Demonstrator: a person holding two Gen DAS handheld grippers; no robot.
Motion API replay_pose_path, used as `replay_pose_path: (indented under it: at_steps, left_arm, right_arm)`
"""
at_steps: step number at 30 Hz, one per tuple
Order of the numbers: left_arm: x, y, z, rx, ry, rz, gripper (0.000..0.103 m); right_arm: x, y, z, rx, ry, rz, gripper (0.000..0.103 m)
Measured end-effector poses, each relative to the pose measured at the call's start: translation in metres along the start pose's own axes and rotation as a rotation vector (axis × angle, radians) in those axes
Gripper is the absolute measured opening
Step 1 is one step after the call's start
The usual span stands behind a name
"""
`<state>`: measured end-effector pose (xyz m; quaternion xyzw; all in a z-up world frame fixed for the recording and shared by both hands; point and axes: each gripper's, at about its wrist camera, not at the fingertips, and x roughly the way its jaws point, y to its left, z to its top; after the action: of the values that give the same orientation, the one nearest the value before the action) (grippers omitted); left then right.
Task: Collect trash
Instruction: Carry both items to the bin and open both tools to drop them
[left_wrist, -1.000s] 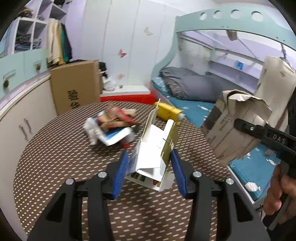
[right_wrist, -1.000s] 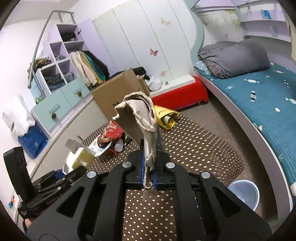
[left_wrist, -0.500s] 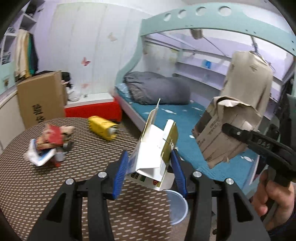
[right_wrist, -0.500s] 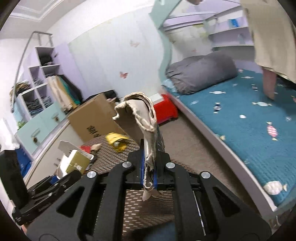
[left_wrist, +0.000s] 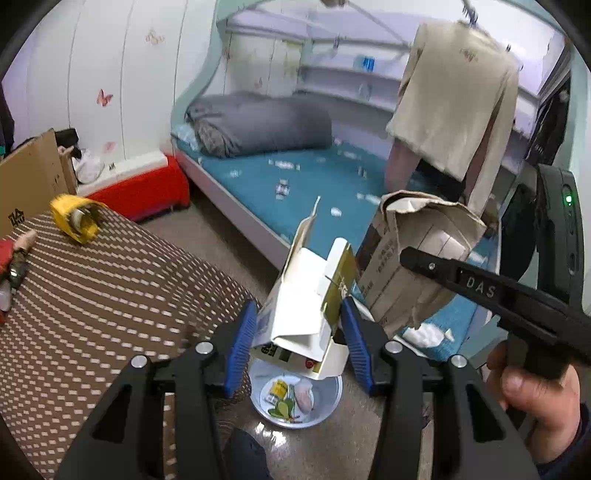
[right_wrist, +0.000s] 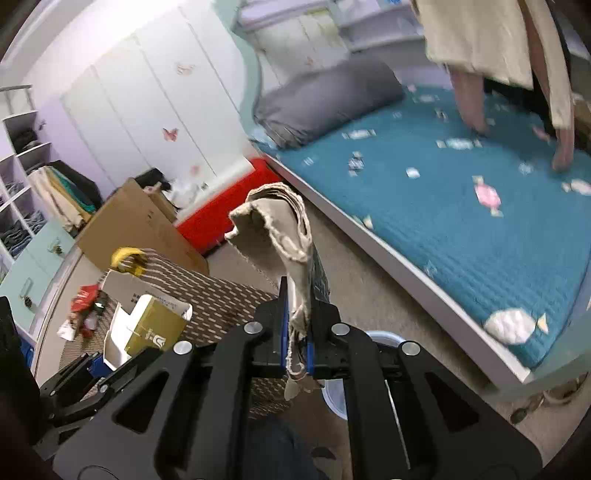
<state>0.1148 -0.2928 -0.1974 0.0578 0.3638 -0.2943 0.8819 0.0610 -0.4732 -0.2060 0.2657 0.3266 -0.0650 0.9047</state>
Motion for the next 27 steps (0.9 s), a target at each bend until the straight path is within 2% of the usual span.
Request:
replay_pose_path:
  at_steps: [7, 12, 17, 20, 22, 23, 24, 26, 27]
  left_arm:
    - [0.068, -0.014, -0.018, 0.006, 0.146, 0.002, 0.047]
    - [0.107, -0.023, -0.033, 0.042, 0.23, 0.038, 0.047]
    - [0.147, -0.012, -0.05, 0.029, 0.323, 0.048, 0.047]
    - [0.171, -0.003, -0.058, 0.015, 0.382, 0.051, 0.048]
    - [0.182, -0.003, -0.063, 0.034, 0.41, 0.067, 0.059]
    - [0.185, -0.005, -0.065, 0.051, 0.414, 0.077, 0.075]
    - [0.187, -0.006, -0.066, 0.062, 0.41, 0.088, 0.082]
    - [0.185, -0.008, -0.064, 0.085, 0.39, 0.108, 0.087]
    - [0.187, -0.01, -0.062, 0.086, 0.387, 0.116, 0.089]
  right_arm:
    - [0.059, -0.046, -0.026, 0.093, 0.129, -0.031, 0.007]
    - [0.092, -0.064, -0.037, 0.132, 0.198, -0.043, 0.007]
    - [0.124, -0.074, -0.047, 0.144, 0.265, -0.048, 0.007]
    - [0.146, -0.084, -0.054, 0.16, 0.312, -0.054, 0.011]
    - [0.161, -0.096, -0.062, 0.203, 0.347, -0.054, 0.015]
    - [0.164, -0.1, -0.064, 0.224, 0.355, -0.054, 0.028]
    - [0.166, -0.103, -0.066, 0.24, 0.358, -0.06, 0.062]
    - [0.165, -0.111, -0.07, 0.277, 0.338, -0.062, 0.087]
    - [0.164, -0.114, -0.071, 0.291, 0.339, -0.058, 0.088]
